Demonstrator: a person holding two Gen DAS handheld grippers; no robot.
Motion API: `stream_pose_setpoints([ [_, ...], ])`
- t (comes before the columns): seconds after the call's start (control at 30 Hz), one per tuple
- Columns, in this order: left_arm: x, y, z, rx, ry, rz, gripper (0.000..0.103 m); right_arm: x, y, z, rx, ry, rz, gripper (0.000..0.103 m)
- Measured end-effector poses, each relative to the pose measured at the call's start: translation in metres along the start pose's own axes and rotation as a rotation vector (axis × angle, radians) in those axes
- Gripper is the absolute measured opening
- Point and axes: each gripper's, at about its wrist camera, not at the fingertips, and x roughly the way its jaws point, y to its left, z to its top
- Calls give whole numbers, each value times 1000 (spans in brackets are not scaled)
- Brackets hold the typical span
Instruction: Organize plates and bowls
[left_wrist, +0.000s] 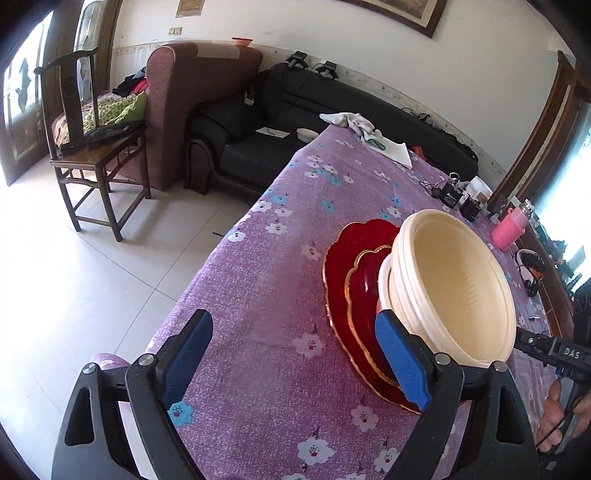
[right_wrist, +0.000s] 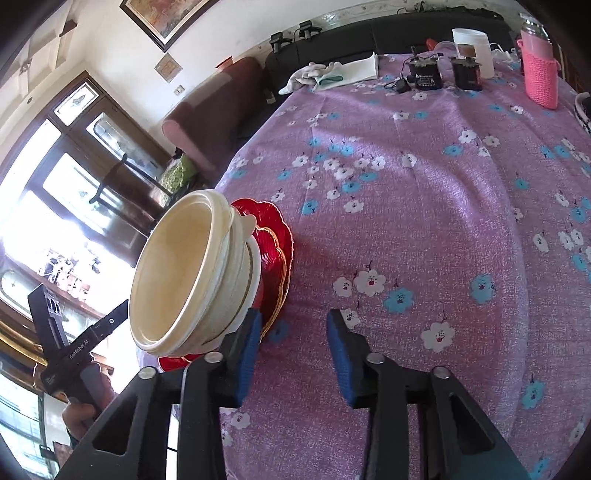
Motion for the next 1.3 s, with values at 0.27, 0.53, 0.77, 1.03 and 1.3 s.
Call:
stream_pose_setpoints([
  [0.27, 7, -5, -1, 42, -1, -11, 59, 10, 1, -2, 7, 15, 8, 21],
  [0.53, 19, -6, -6, 69, 40, -30, 46, 24, 2, 1, 27, 19, 5, 21],
  [0.77, 25, -8, -3, 67, 36, -32, 58, 38, 8, 5, 16, 40, 10, 21],
  [1.03, 37, -14, -4, 71, 50, -52, 21, 40, 11, 5, 13, 34, 18, 13],
  [1.3, 42, -28, -6, 94, 21, 1, 13, 42, 16, 5, -5, 15, -17, 12],
])
